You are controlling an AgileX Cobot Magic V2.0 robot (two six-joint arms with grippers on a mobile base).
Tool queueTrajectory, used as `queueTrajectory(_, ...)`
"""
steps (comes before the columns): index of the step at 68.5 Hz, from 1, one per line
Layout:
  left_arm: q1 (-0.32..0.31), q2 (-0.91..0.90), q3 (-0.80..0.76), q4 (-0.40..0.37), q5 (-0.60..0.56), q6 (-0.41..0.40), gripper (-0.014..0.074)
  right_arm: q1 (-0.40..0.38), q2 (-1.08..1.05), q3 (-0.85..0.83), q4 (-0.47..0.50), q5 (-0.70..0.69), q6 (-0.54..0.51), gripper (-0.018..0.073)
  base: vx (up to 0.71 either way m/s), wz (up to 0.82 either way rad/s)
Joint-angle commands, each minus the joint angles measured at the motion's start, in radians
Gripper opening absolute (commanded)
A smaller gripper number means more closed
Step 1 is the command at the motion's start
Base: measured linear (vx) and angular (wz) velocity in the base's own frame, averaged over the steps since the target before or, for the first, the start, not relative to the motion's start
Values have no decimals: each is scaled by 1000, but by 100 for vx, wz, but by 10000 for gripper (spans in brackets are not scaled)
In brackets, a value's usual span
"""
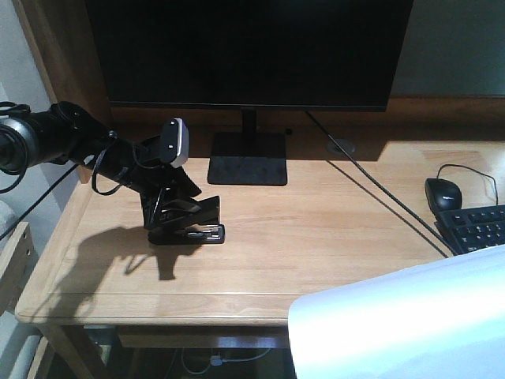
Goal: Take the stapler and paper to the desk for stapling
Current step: 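Set the stapler down on the desk with the left gripper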
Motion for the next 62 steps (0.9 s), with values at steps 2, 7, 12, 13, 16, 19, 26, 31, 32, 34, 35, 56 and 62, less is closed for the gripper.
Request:
queueTrajectory(2, 1, -47, -25, -49, 19, -9, -9, 1, 12, -28, -3, -60, -11, -2, 0, 0)
queueTrajectory(7, 1, -46, -25, -49, 20, -10, -9, 1, 12, -28, -3, -60, -11, -2, 0, 0)
queueTrajectory(12, 1, -46, -25, -51, 20, -10, -8, 1, 12, -28, -3, -60, -11, -2, 0, 0)
queueTrajectory(13, 1, -46, -25, -51, 21, -10, -7, 1, 12, -28, -3, -60, -11, -2, 0, 0)
queueTrajectory(16, 1, -46, -25, -51, 25, -10, -7, 1, 12, -28, -3, -60, -11, -2, 0, 0)
queueTrajectory(19, 1, -46, -25, -51, 29, -10, -7, 1, 12, -28, -3, -60, -11, -2, 0, 0)
queueTrajectory(26, 1, -46, -25, -51, 31, -10, -7, 1, 12, -28, -3, -60, -11, -2, 0, 0)
queueTrajectory(31, 1, -46, -25, -51, 30, -10, -6, 1, 12, -28, -3, -60, -11, -2, 0, 0)
queueTrajectory(32, 1, -46, -25, -51, 30, -10, -6, 1, 12, -28, -3, -60, -11, -2, 0, 0)
queueTrajectory(34, 1, -46, -25, -51, 30, -10, -6, 1, 12, -28, -3, -60, -11, -2, 0, 0)
queueTrajectory(35, 1, -46, -25, -51, 30, -10, -6, 1, 12, -28, -3, -60, -11, -2, 0, 0)
queueTrajectory(56, 1, -46, -25, -51, 30, -10, -6, 1, 12, -28, -3, -59, -11, -2, 0, 0)
queueTrajectory(62, 1, -46, -25, -51, 30, -10, -6, 1, 12, -28, -3, -59, -11, -2, 0, 0)
